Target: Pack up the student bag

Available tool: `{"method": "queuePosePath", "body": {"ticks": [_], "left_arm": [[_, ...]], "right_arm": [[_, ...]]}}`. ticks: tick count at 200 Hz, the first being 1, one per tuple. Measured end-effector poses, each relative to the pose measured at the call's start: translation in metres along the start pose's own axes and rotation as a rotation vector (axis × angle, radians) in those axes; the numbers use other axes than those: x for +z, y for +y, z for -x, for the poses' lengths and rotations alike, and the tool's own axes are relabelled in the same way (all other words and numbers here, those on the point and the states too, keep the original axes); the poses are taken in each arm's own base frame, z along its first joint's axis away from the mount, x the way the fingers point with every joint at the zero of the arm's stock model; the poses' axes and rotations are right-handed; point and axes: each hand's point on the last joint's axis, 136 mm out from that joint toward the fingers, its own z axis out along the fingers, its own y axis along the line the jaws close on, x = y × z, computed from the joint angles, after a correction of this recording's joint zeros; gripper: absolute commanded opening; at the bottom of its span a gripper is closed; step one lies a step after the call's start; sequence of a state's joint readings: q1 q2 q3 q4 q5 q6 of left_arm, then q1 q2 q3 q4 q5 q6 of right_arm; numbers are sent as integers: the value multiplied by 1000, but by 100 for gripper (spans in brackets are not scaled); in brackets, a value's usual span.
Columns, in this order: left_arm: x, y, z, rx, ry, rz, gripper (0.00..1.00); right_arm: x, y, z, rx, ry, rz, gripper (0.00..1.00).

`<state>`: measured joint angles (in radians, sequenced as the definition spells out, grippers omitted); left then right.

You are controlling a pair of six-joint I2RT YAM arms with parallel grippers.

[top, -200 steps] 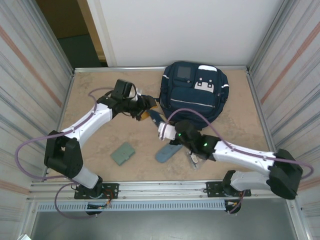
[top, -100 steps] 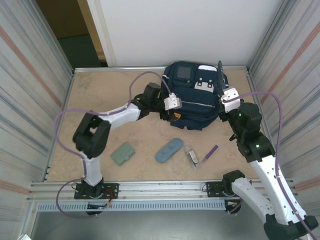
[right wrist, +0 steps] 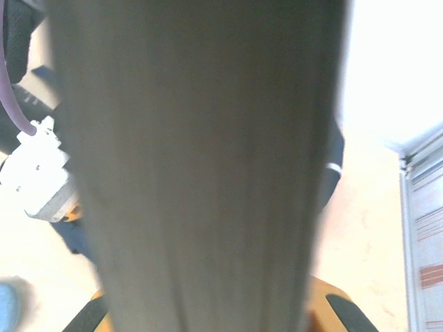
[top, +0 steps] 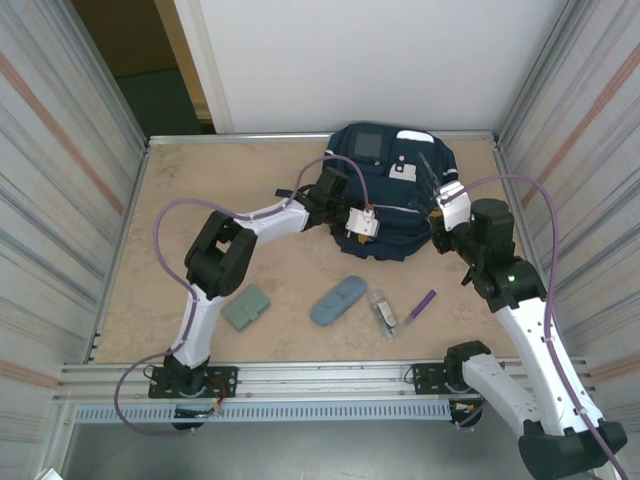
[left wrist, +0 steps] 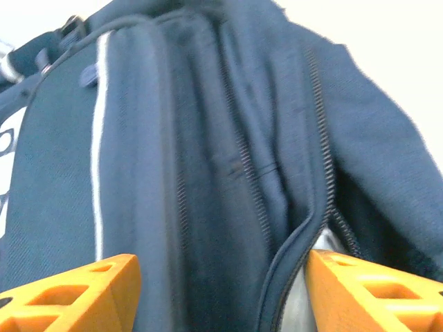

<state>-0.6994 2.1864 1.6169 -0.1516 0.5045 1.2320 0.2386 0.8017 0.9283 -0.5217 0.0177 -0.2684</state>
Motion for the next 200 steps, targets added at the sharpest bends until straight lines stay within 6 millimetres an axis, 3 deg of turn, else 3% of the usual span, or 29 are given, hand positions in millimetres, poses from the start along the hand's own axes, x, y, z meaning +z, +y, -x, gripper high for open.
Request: {"method": "queuePosePath", "body": {"ticks": [27, 42, 48, 74, 92, 119, 138, 160, 185, 200], "left_arm": [[2, -9, 8, 18, -18, -47, 65], [4, -9, 10, 24, -12, -59, 57], [6, -10, 10, 20, -2, -60, 51], [21, -5, 6, -9, 64, -48, 0], [28, -2, 4, -48, 99, -44, 0], [20, 8, 11, -140, 125, -6, 0], [-2, 24, 20, -209, 145, 69, 0], [-47, 58, 39, -259, 147, 219, 0], [-109, 108, 63, -307, 96, 404, 0], [-135, 131, 68, -321, 88, 484, 0]], "right_arm": [[0, 4, -3, 3, 29, 31, 0], [-1, 6, -4, 5, 36, 45, 0], [-1, 6, -5, 6, 38, 47, 0], [-2, 6, -7, 11, 48, 50, 1], [-3, 6, -7, 13, 54, 50, 1], [-9, 6, -11, 3, 62, 49, 0], [-20, 5, -9, -4, 39, 43, 0], [-37, 10, -6, -27, -2, 60, 0], [-59, 28, -9, -87, -3, 166, 0], [-74, 44, -10, -142, -3, 266, 0]]}}
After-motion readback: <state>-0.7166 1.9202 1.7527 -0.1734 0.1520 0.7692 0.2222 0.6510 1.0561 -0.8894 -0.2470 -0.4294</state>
